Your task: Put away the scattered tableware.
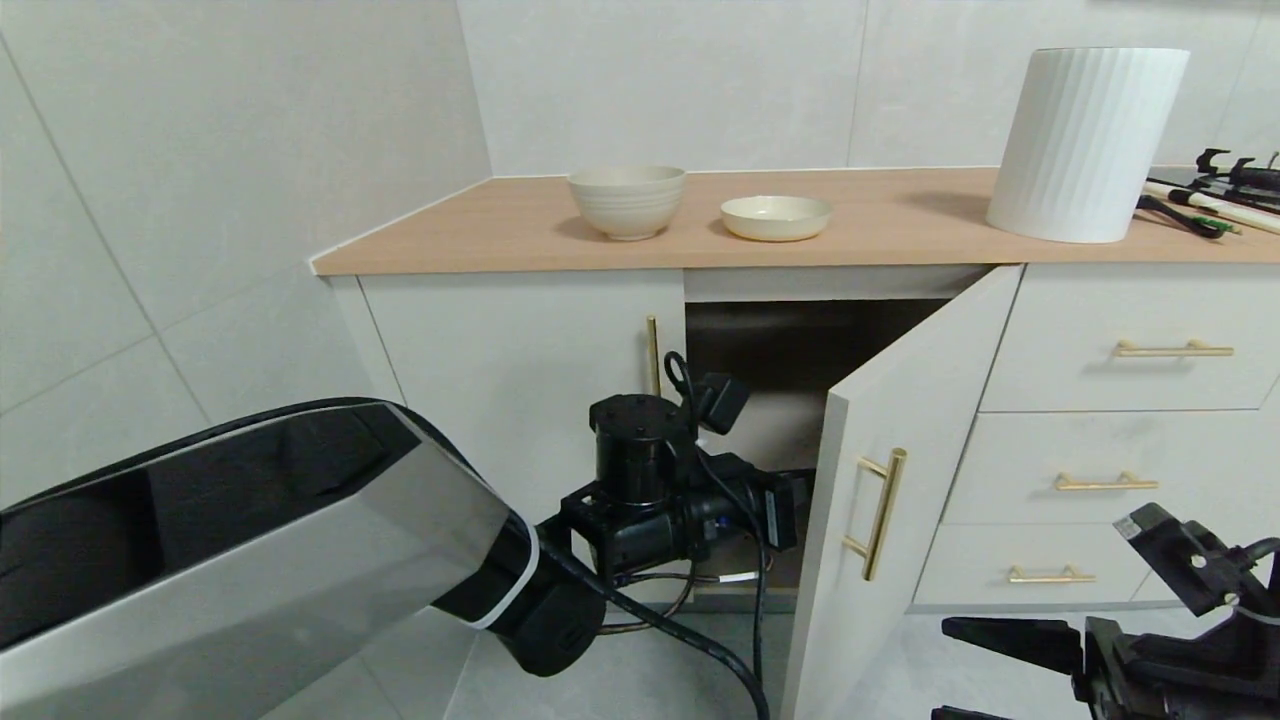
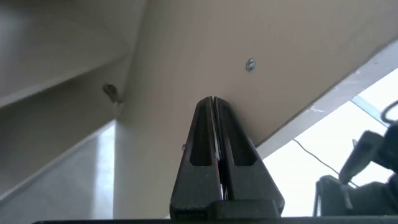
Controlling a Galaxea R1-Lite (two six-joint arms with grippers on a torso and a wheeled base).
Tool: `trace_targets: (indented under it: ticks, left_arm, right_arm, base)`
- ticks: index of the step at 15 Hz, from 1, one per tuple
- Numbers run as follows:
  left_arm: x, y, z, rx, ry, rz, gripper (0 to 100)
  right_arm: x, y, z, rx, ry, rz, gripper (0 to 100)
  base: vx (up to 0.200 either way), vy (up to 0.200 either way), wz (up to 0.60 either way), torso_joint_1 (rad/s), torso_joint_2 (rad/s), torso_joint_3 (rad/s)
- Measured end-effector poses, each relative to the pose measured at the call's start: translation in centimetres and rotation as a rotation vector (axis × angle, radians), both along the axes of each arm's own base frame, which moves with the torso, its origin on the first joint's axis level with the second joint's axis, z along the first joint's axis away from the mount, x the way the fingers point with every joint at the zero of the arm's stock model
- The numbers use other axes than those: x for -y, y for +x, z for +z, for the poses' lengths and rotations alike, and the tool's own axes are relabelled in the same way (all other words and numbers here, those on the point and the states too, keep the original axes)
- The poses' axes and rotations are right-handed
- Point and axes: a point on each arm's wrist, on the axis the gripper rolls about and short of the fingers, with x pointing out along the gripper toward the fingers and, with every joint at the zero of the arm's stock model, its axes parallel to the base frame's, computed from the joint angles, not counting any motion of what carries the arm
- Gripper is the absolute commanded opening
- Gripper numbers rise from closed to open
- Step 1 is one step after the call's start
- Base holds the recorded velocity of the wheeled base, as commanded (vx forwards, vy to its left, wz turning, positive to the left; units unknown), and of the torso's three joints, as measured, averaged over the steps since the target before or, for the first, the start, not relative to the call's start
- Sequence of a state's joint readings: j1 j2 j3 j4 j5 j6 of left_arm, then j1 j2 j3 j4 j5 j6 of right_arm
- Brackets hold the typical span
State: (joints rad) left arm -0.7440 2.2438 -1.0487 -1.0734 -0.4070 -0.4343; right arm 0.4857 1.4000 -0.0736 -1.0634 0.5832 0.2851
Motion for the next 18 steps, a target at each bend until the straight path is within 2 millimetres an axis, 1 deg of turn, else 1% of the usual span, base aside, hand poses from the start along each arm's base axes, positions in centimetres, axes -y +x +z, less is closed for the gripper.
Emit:
trace_targets:
  ticks: [2,3,6,8,9,10,11,12,14,15,16,18]
  left_arm:
    - [1.4,-1.1,0.4,-0.015,0.016,-0.041,0]
    - [2.5,-1.9,0.9,-0.020,0.022,-0.073,0]
    - [5.8,-3.9,3.0,-0.021,0.025,-0.160,0]
    - [8.3,-6.1,4.5,-0.007,0.011,-0.231,0]
    - [8.7,-6.9,5.0,0.001,0.003,-0.241,0]
    - [8.5,-7.1,5.1,0.000,0.008,-0.216,0]
    - [7.9,-6.8,5.2,-0.005,0.012,-0.191,0]
    - [7.1,-6.2,5.3,-0.003,0.009,-0.165,0]
    - [4.6,-5.1,5.6,0.000,0.004,-0.106,0]
    - [3.1,-4.6,5.7,-0.003,0.009,-0.075,0]
    - [1.1,-4.3,5.9,-0.011,0.019,-0.037,0]
    - [-3.0,-4.0,6.6,-0.015,0.036,0.044,0]
  right_arm:
    - [0.0,-0.4,0.4,0.019,0.012,0.012,100]
    - [0.1,-0.7,0.7,0.036,0.021,0.021,100]
    - [0.1,-2.4,1.5,0.068,0.044,0.079,100]
    - [0.2,-3.8,2.1,0.065,0.045,0.135,100]
    - [0.3,-4.4,2.4,0.054,0.039,0.153,100]
    - [0.5,-4.8,2.9,0.049,0.037,0.166,100]
    - [0.6,-5.1,3.5,0.060,0.044,0.174,100]
    - [0.7,-5.3,4.0,0.076,0.054,0.176,100]
    - [0.7,-5.4,4.8,0.107,0.073,0.170,100]
    - [0.6,-5.2,5.0,0.112,0.074,0.157,100]
    - [0.4,-4.7,5.2,0.111,0.068,0.129,100]
    - [-0.4,-3.2,5.7,0.107,0.044,0.041,100]
  base:
    - [0.000,0.000,0.00,0.000,0.00,0.000]
    - [0.000,0.000,0.00,0.000,0.00,0.000]
    - [0.000,0.000,0.00,0.000,0.00,0.000]
    - [0.000,0.000,0.00,0.000,0.00,0.000]
    - [0.000,0.000,0.00,0.000,0.00,0.000]
    - [0.000,0.000,0.00,0.000,0.00,0.000]
    - [0.000,0.000,0.00,0.000,0.00,0.000]
    - [0.000,0.000,0.00,0.000,0.00,0.000]
    - [0.000,0.000,0.00,0.000,0.00,0.000]
    - [0.000,0.000,0.00,0.000,0.00,0.000]
    - [0.000,0.000,0.00,0.000,0.00,0.000]
    - [0.000,0.000,0.00,0.000,0.00,0.000]
